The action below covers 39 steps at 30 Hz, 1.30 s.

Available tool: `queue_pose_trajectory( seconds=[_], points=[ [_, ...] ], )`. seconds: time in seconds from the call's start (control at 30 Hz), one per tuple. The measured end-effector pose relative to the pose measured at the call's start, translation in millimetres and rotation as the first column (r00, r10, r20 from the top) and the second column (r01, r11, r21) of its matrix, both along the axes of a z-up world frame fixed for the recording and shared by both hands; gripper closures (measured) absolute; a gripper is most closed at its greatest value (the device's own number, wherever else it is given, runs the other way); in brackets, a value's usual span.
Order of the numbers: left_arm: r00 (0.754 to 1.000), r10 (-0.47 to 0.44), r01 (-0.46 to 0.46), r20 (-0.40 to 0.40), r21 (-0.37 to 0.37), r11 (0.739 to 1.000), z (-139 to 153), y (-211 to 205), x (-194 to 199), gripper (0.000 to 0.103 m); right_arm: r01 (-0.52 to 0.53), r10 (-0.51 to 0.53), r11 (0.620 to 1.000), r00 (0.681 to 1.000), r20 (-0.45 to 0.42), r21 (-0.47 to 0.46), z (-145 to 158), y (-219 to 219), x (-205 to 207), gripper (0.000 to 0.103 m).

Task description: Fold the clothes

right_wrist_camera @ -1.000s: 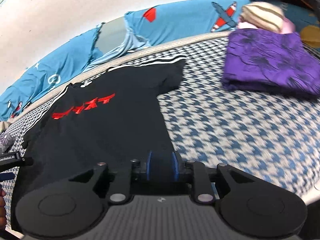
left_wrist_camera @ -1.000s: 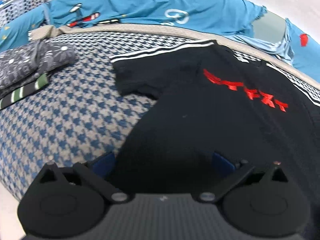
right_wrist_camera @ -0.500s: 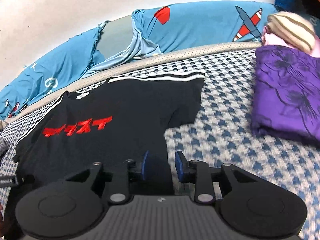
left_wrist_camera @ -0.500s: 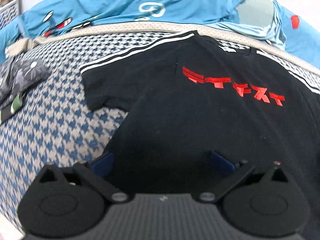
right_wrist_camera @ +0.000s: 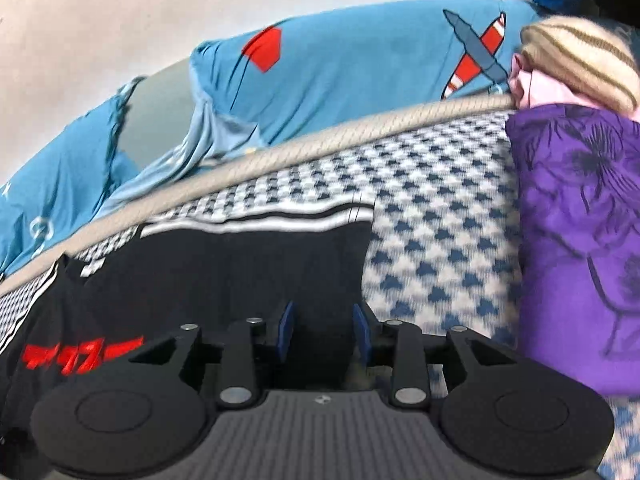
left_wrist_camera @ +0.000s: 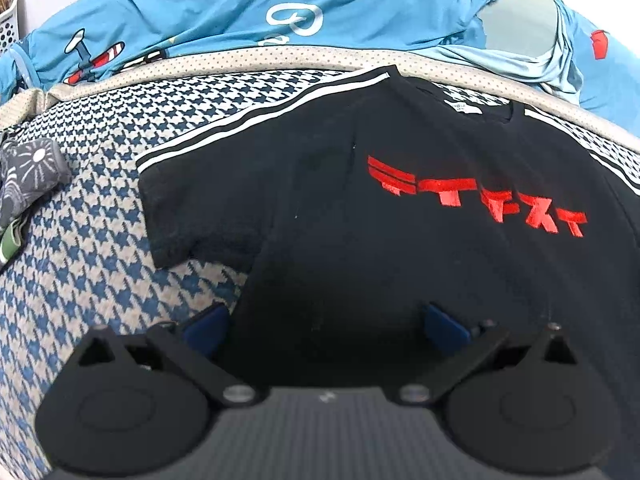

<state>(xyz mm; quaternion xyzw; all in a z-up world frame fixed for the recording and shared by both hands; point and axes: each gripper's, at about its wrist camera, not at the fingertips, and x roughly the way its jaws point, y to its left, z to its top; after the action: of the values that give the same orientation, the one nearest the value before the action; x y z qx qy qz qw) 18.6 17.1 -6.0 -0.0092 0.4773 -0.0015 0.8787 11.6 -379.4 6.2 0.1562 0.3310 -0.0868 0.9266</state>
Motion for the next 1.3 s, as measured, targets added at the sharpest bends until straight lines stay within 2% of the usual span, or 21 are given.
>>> queue_pose_trajectory(
  seconds=[0.2, 0.43, 0.53, 0.6, 0.73, 1.0, 1.2, 1.3],
  points=[
    [1.000, -0.008, 0.008, 0.005, -0.001, 1.000, 1, -2, 13, 0.000, 0.023, -0.023, 1.000, 1.000, 0.016, 0.005, -10, -9, 24, 0.071],
    [0.999, 0.020, -0.022, -0.025, -0.063, 0.998, -2, 2, 24, 0.000, -0.029, 0.034, 0.992, 0.999, 0.036, -0.123, -15, 6, 44, 0.069],
    [0.999, 0.021, -0.023, -0.025, -0.064, 0.998, -2, 2, 27, 0.000, -0.048, 0.056, 0.981, 0.998, 0.042, -0.186, -17, 14, 50, 0.080],
    [0.999, 0.027, -0.029, -0.029, -0.067, 0.997, -2, 2, 29, 0.000, -0.066, 0.077, 0.973, 0.996, 0.042, -0.222, -18, 18, 53, 0.091],
    [0.998, 0.056, -0.059, -0.040, -0.081, 0.995, -3, 3, 32, 0.000, -0.083, 0.096, 0.957, 0.995, 0.033, -0.278, -16, 26, 55, 0.098],
    [0.993, 0.107, -0.112, -0.044, -0.122, 0.986, 0, 15, 37, 0.000, 0.001, 0.036, 0.931, 0.995, 0.096, -0.365, -2, 24, 58, 0.099],
    [0.988, 0.155, -0.156, -0.016, -0.119, 0.981, 8, 35, 43, 0.000, 0.044, -0.008, 0.918, 0.996, 0.092, -0.395, -3, 16, 63, 0.100],
    [0.980, 0.198, -0.197, -0.001, -0.111, 0.974, 12, 52, 46, 0.000, 0.067, -0.045, 0.923, 0.997, 0.065, -0.379, -7, 8, 67, 0.100]
  ],
)
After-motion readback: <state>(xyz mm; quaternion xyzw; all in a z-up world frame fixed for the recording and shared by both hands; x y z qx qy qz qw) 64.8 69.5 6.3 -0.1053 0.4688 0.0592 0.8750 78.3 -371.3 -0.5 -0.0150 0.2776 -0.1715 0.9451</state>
